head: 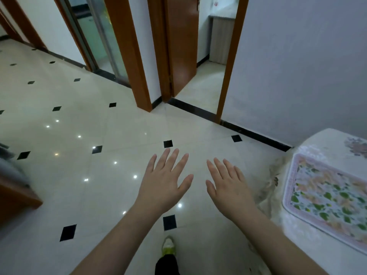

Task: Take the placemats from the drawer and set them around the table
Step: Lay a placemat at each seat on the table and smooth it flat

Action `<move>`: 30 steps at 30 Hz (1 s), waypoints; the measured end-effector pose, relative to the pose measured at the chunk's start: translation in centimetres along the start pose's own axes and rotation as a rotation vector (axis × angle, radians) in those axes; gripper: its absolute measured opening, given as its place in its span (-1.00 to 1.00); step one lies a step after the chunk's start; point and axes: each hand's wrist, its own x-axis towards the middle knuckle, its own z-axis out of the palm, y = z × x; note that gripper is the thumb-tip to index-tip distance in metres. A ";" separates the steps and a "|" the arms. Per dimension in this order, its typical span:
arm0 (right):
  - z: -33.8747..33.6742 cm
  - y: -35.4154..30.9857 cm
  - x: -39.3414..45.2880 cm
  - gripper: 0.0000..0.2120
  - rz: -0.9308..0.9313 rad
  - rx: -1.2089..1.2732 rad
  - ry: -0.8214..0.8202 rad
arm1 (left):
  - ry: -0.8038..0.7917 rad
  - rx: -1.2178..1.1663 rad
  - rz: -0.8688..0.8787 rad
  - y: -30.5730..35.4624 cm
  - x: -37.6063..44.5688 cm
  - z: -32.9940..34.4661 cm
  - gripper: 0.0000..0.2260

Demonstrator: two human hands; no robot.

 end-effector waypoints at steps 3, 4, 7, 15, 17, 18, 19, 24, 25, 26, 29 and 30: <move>0.2 0.6 3.6 -0.43 0.060 -0.034 0.016 | -0.018 -0.015 0.059 -1.3 5.0 0.5 -0.24; 0.1 0.8 4.9 -0.43 0.096 -0.043 0.012 | -0.034 -0.010 0.091 -1.8 6.7 0.6 -0.22; -0.6 1.3 7.9 -0.42 0.206 -0.054 0.020 | -0.048 0.002 0.188 -2.9 11.3 0.5 -0.27; -1.7 4.7 11.7 -0.44 0.482 -0.036 0.051 | -0.054 0.017 0.457 -0.6 22.6 0.8 -0.34; -1.8 6.1 12.2 -0.42 0.535 -0.036 0.048 | -0.060 0.002 0.513 0.9 24.8 1.3 -0.34; -1.6 7.1 12.5 -0.43 0.554 -0.028 0.036 | -0.062 -0.003 0.538 1.8 25.9 1.6 -0.34; -1.3 8.2 12.8 -0.43 0.579 -0.010 0.033 | -0.065 -0.010 0.561 2.7 27.1 1.9 -0.33; -1.1 14.1 14.1 -0.44 0.693 0.019 0.079 | -0.081 -0.013 0.665 8.9 32.5 3.0 -0.32; -1.3 15.1 14.2 -0.44 0.709 0.030 0.082 | -0.082 -0.008 0.682 10.0 33.2 3.0 -0.33; -1.5 16.0 14.3 -0.44 0.727 0.034 0.097 | -0.083 0.000 0.697 11.2 33.8 3.0 -0.33; -2.8 19.6 14.2 -0.46 0.804 0.041 0.150 | -0.084 0.015 0.761 15.6 36.0 2.9 -0.31; -3.1 20.9 14.0 -0.47 0.825 0.050 0.160 | -0.079 0.017 0.785 17.1 36.8 2.9 -0.30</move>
